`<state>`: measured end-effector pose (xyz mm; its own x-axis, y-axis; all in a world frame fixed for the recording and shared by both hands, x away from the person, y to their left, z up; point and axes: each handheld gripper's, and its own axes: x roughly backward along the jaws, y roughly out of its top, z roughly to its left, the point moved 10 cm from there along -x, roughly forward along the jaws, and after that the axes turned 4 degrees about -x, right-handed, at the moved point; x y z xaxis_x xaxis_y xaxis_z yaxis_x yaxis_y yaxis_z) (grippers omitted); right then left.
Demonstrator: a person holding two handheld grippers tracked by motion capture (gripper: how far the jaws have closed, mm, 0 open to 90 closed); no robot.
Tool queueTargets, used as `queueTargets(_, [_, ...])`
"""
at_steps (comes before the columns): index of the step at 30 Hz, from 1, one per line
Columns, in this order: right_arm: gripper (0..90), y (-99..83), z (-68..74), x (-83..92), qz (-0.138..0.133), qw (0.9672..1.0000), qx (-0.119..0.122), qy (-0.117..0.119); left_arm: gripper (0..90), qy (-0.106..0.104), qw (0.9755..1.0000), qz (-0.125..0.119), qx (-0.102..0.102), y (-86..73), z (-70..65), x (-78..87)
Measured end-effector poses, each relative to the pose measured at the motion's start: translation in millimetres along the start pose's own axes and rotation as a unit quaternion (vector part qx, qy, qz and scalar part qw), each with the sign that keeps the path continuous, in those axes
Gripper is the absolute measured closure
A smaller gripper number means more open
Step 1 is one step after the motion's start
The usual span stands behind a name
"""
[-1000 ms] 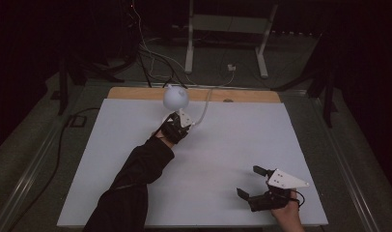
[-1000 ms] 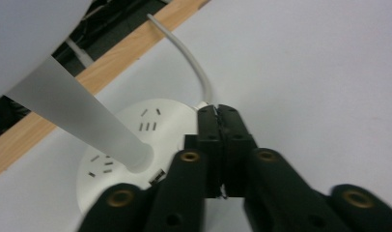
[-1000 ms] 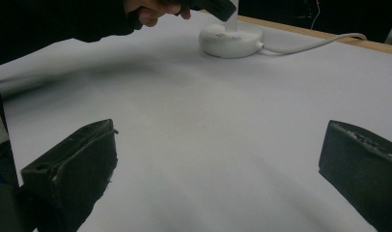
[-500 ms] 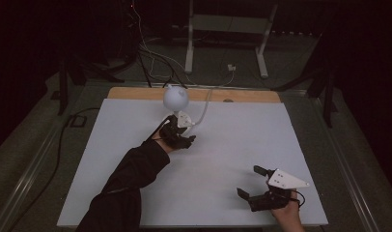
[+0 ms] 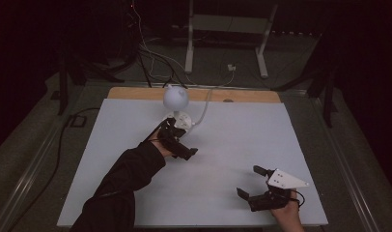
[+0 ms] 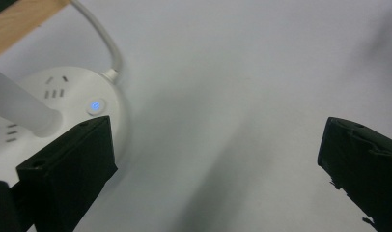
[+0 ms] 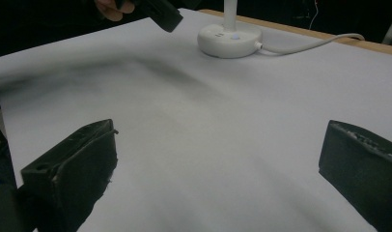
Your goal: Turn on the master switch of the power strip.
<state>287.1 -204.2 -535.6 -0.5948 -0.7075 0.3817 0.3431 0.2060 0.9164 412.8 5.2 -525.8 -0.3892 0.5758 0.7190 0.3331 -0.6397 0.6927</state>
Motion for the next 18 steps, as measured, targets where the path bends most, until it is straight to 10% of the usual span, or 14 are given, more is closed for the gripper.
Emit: queueTargets(18, [0.0,-0.6,1.1,-1.1,0.003,1.0,0.002,0.001,0.2,-0.032,0.9993,0.015,-0.008,-27.0,-6.7,43.3])
